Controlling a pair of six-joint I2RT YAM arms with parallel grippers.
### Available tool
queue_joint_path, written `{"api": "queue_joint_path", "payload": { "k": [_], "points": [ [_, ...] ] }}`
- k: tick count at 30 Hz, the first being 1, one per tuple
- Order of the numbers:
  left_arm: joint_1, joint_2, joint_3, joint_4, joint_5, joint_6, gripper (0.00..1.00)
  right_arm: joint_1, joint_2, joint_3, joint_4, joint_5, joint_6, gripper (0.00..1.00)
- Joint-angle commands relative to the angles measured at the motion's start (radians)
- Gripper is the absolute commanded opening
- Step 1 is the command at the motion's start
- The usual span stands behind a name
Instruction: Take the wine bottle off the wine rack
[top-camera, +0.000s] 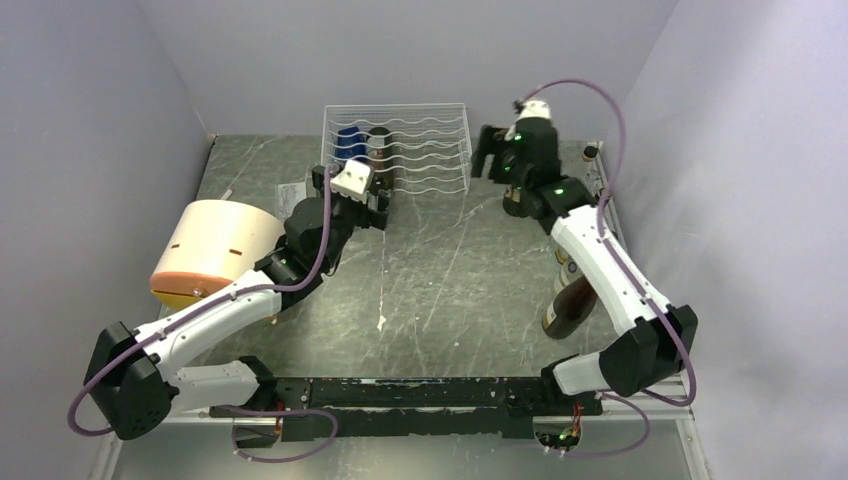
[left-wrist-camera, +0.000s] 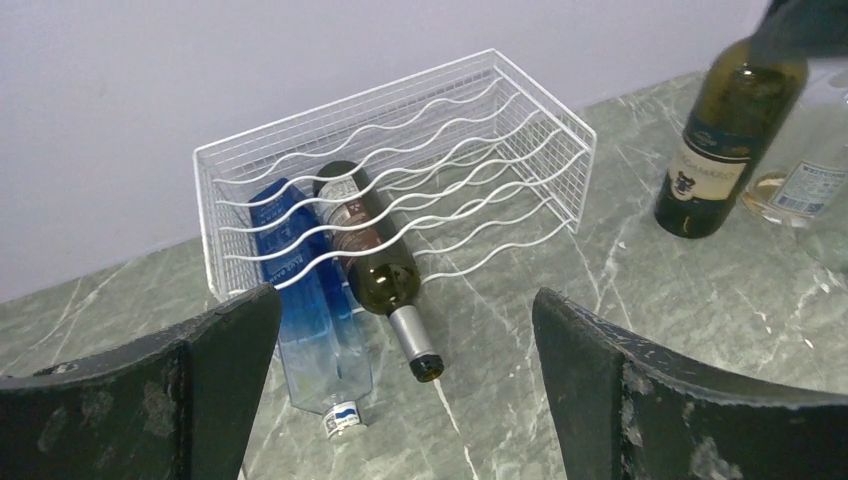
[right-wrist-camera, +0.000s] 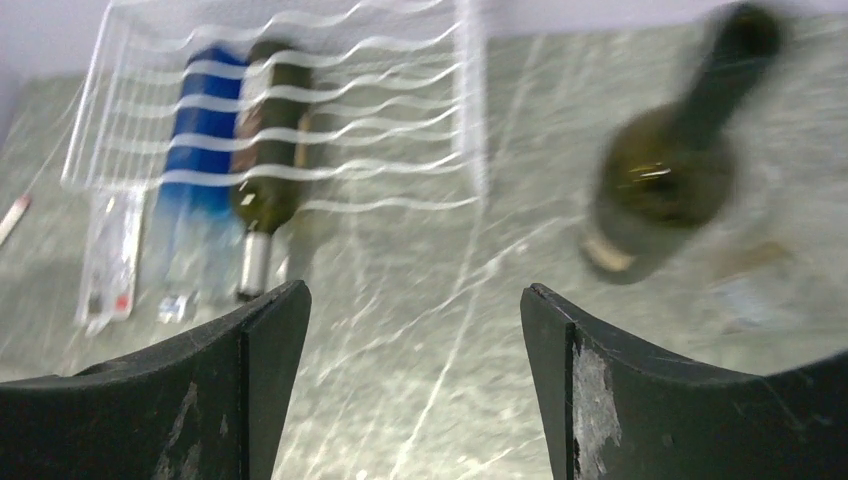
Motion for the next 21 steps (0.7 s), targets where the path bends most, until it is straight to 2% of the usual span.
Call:
{"api": "queue_joint_path", "payload": {
  "k": [1,5,11,16,21],
  "points": [
    [0.014,-0.027,-0.001,0.017,-0.045,-0.010,0.99,0.146,0.042,-0.056,0.051,-0.010,0.033,0.81],
    [0.019,-0.041,-0.009,0.029,-0.088,0.011,0.99,0.231,0.120,-0.089,0.125,-0.041,0.077,0.82],
    [0.026,-0.049,-0.026,0.056,-0.128,0.032,0.99,0.272,0.277,-0.149,0.324,-0.194,0.168,0.82],
    [0.033,-0.032,-0.020,0.046,-0.117,0.029,0.99,0.315,0.418,-0.117,0.418,-0.238,0.198,0.82],
    [0.045,-0.028,-0.014,0.037,-0.105,0.017,0.99,0.338,0.568,-0.028,0.438,-0.228,0.223,0.81]
  ]
}}
